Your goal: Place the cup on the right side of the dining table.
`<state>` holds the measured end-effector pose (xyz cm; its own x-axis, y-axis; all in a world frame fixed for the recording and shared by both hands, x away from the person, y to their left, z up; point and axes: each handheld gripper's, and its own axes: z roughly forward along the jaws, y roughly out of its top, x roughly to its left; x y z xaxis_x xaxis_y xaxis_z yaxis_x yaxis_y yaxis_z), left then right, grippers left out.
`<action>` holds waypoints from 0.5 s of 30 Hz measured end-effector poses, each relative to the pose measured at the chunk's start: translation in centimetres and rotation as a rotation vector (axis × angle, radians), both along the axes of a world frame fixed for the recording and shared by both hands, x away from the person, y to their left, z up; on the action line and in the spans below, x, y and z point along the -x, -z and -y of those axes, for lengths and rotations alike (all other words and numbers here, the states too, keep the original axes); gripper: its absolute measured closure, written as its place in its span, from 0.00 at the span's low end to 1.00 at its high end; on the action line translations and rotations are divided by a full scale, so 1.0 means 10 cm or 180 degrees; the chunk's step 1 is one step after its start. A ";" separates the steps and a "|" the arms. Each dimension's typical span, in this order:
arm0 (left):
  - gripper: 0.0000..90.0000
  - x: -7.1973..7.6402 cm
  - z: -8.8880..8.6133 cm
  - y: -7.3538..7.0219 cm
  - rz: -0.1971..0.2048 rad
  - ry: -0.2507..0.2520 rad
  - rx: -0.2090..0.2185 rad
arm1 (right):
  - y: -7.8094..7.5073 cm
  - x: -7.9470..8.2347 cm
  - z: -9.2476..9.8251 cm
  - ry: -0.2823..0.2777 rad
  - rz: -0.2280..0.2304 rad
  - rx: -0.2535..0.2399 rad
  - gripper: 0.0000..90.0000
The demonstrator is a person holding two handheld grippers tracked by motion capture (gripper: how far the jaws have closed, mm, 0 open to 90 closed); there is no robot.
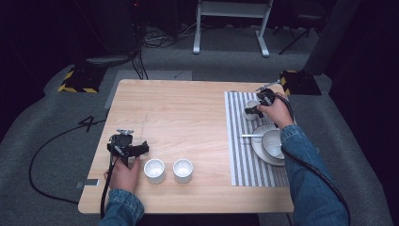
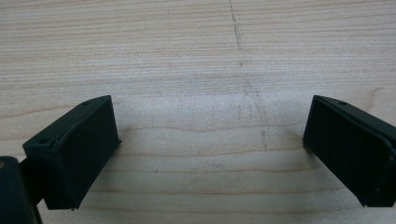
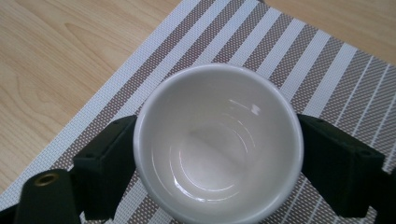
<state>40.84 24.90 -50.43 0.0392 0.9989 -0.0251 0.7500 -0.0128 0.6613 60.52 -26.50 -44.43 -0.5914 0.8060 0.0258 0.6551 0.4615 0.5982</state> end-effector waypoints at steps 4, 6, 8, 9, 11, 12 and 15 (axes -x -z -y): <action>0.04 0.00 0.00 0.00 0.0000 0.0000 0.0001 | -0.10 0.06 0.02 -0.0026 0.0083 0.0026 0.19; 0.04 0.00 0.00 0.00 0.0000 0.0000 0.0000 | -0.13 0.07 0.04 -0.0032 0.0092 0.0018 0.19; 0.04 0.00 0.00 0.00 0.0000 0.0000 0.0001 | -0.18 0.10 0.07 -0.0035 0.0110 0.0030 0.19; 0.04 0.00 0.00 0.00 0.0000 -0.0001 0.0001 | -0.20 0.11 0.07 -0.0037 0.0122 0.0022 0.19; 0.04 0.00 0.00 0.00 0.0000 0.0000 0.0000 | -0.24 0.15 0.07 -0.0046 0.0147 0.0026 0.19; 0.04 0.00 0.00 0.00 0.0000 0.0000 0.0001 | -0.26 0.17 0.08 -0.0054 0.0158 0.0025 0.19; 0.04 0.00 0.00 0.00 -0.0001 0.0000 0.0002 | -0.31 0.26 0.08 -0.0065 0.0195 -0.0008 0.19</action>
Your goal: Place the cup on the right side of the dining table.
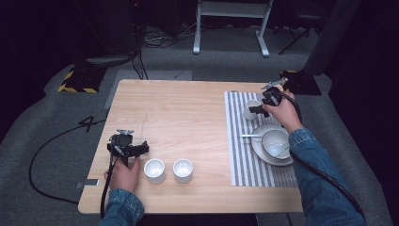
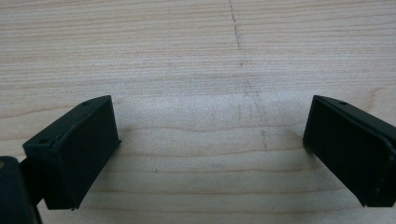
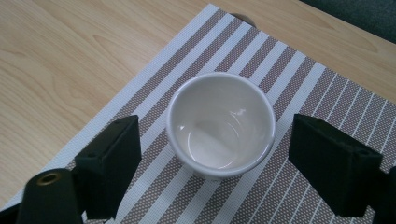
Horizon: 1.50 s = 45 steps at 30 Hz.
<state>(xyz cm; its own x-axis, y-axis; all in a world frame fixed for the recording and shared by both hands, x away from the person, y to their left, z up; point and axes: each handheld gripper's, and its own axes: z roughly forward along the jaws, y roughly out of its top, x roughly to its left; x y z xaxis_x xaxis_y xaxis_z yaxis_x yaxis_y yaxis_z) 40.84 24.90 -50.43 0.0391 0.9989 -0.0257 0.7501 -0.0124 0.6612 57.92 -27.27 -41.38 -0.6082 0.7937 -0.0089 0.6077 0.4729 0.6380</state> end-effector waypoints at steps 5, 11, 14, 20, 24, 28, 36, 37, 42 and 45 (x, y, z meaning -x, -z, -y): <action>0.04 0.00 0.00 0.00 0.0009 -0.0014 0.0009 | -0.05 0.17 0.00 -0.0068 0.0036 0.0007 0.21; 0.04 0.01 0.01 0.00 0.0003 -0.0024 0.0000 | -0.14 0.35 -0.04 -0.0118 0.0078 -0.0067 0.21; 0.04 0.02 0.01 0.00 0.0000 -0.0025 -0.0003 | -0.21 0.47 -0.06 -0.0150 0.0099 -0.0091 0.21; 0.04 0.02 0.01 0.00 0.0001 -0.0025 -0.0001 | -0.34 0.70 -0.11 -0.0261 0.0158 -0.0108 0.22; 0.04 0.02 0.01 0.00 0.0001 -0.0026 -0.0002 | -0.39 0.86 -0.14 -0.0346 0.0175 -0.0123 0.22; 0.04 0.02 0.01 0.00 0.0001 -0.0026 -0.0001 | -0.43 1.03 -0.16 -0.0433 0.0204 -0.0132 0.22; 0.04 0.02 0.01 0.00 0.0001 -0.0024 -0.0002 | -0.49 1.28 -0.16 -0.0461 0.0295 -0.0125 0.22; 0.04 0.02 0.01 0.00 0.0004 -0.0030 0.0003 | -0.49 1.28 -0.16 -0.0461 0.0295 -0.0125 0.22; 0.04 0.02 0.01 0.00 0.0004 -0.0029 0.0003 | -0.52 1.46 -0.14 -0.0494 0.0355 -0.0162 0.22; 0.04 0.02 0.01 0.00 0.0001 -0.0026 -0.0001 | -0.53 1.52 -0.13 -0.0510 0.0380 -0.0169 0.22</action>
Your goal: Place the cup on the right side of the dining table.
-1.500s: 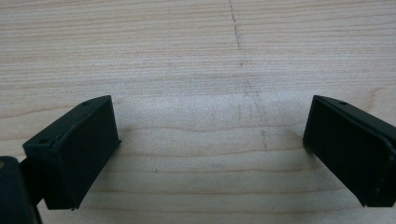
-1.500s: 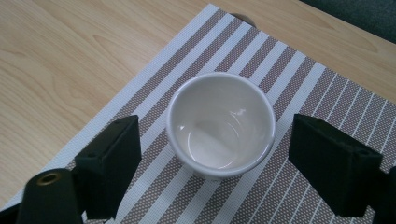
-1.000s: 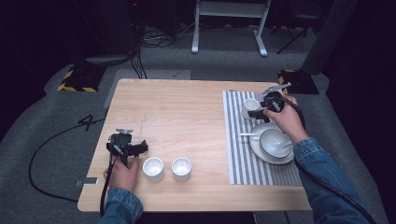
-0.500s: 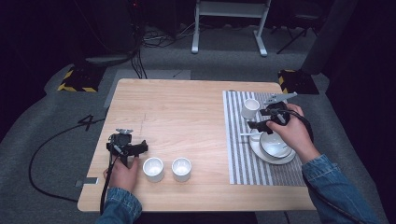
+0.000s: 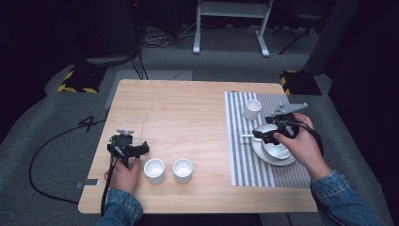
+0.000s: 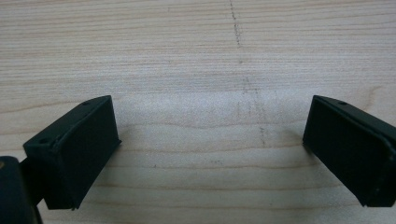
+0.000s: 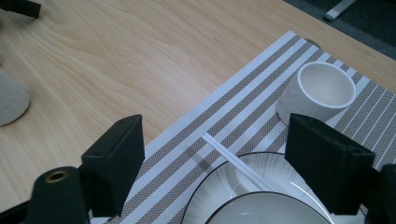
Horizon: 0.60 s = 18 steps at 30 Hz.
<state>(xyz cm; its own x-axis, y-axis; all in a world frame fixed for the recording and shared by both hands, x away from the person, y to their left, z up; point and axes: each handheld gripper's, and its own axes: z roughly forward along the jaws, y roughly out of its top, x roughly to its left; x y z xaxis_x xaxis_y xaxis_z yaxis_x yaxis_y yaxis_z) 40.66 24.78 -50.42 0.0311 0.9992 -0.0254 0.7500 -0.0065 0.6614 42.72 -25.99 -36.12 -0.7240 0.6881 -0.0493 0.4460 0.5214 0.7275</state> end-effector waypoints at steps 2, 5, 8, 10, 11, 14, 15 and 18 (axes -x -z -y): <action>0.04 0.00 0.00 0.00 -0.0001 0.0000 -0.0001 | 0.00 0.07 0.00 -0.0020 0.0017 -0.0015 0.22; 0.04 0.00 0.00 0.00 0.0000 0.0000 0.0000 | 0.02 0.21 0.02 -0.0064 0.0048 -0.0044 0.22; 0.04 0.00 0.00 0.00 0.0000 0.0001 -0.0001 | 0.07 0.30 0.04 -0.0092 0.0036 -0.0054 0.22; 0.04 0.00 0.00 0.00 -0.0001 0.0000 -0.0001 | 0.11 0.36 0.05 -0.0106 0.0019 -0.0045 0.22; 0.04 0.00 0.00 0.00 0.0000 0.0000 0.0000 | 0.13 0.39 0.04 -0.0124 0.0024 -0.0019 0.22; 0.04 0.00 0.00 0.00 0.0000 0.0000 -0.0001 | 0.21 0.47 0.02 -0.0139 0.0051 0.0068 0.22; 0.04 0.00 0.00 0.00 0.0000 0.0000 -0.0001 | 0.23 0.50 0.01 -0.0155 0.0054 0.0081 0.22; 0.04 0.00 0.00 0.00 0.0000 0.0000 -0.0001 | 0.31 0.56 -0.01 -0.0185 0.0023 0.0064 0.23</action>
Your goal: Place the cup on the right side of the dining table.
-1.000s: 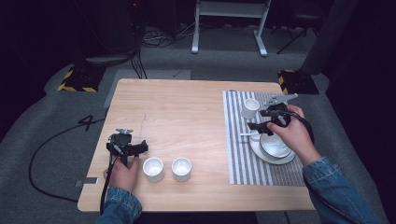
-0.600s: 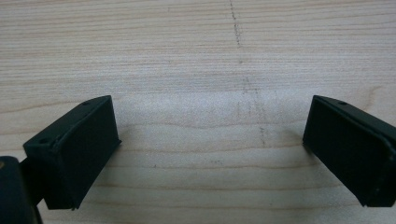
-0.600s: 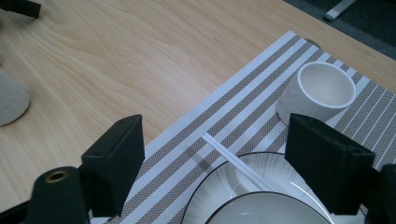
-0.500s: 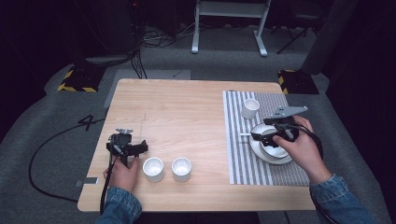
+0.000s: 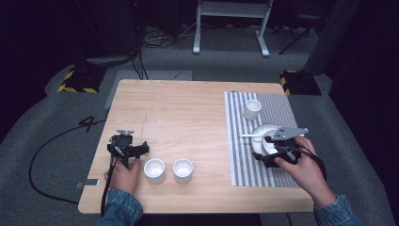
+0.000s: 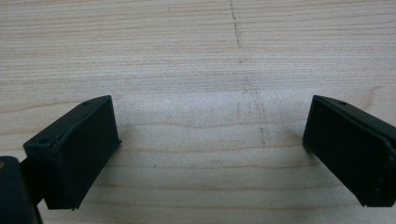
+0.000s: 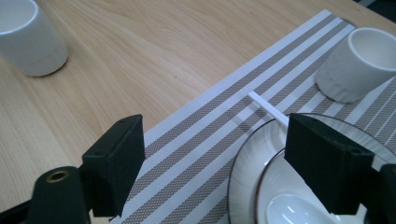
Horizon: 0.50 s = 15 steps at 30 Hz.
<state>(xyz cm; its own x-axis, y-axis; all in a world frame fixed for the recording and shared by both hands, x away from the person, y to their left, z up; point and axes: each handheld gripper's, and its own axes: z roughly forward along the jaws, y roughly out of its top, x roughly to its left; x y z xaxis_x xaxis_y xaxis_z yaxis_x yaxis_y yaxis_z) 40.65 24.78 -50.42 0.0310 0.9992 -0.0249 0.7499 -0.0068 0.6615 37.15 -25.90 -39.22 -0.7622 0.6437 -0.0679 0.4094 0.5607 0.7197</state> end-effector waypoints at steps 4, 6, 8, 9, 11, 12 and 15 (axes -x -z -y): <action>0.04 0.00 0.00 0.00 0.0000 0.0000 0.0000 | 0.09 0.05 -0.01 0.0003 -0.0023 -0.0013 0.23; 0.04 0.00 0.00 0.00 0.0000 -0.0001 0.0000 | 0.14 0.07 -0.02 0.0009 -0.0035 -0.0021 0.23; 0.04 0.00 0.00 0.00 0.0000 -0.0001 0.0001 | 0.16 0.08 -0.02 0.0011 -0.0049 -0.0027 0.23; 0.04 0.00 0.00 0.00 0.0000 0.0000 0.0000 | 0.21 0.10 -0.02 0.0011 -0.0074 -0.0039 0.23; 0.04 0.00 0.00 0.00 0.0000 0.0000 0.0000 | 0.26 0.11 -0.02 0.0007 -0.0095 -0.0045 0.23; 0.04 0.00 0.00 0.00 0.0000 0.0000 0.0000 | 0.26 0.11 -0.02 0.0007 -0.0095 -0.0045 0.23; 0.04 0.00 0.00 0.00 -0.0001 0.0000 0.0000 | 0.33 0.14 -0.02 -0.0001 -0.0099 -0.0042 0.23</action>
<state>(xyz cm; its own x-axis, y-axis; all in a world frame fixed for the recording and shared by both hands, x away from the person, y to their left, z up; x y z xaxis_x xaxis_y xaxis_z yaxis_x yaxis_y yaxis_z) 40.65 24.78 -50.42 0.0309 0.9992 -0.0249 0.7500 -0.0067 0.6614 35.72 -25.65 -42.47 -0.7641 0.6441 -0.0356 0.4315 0.5513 0.7141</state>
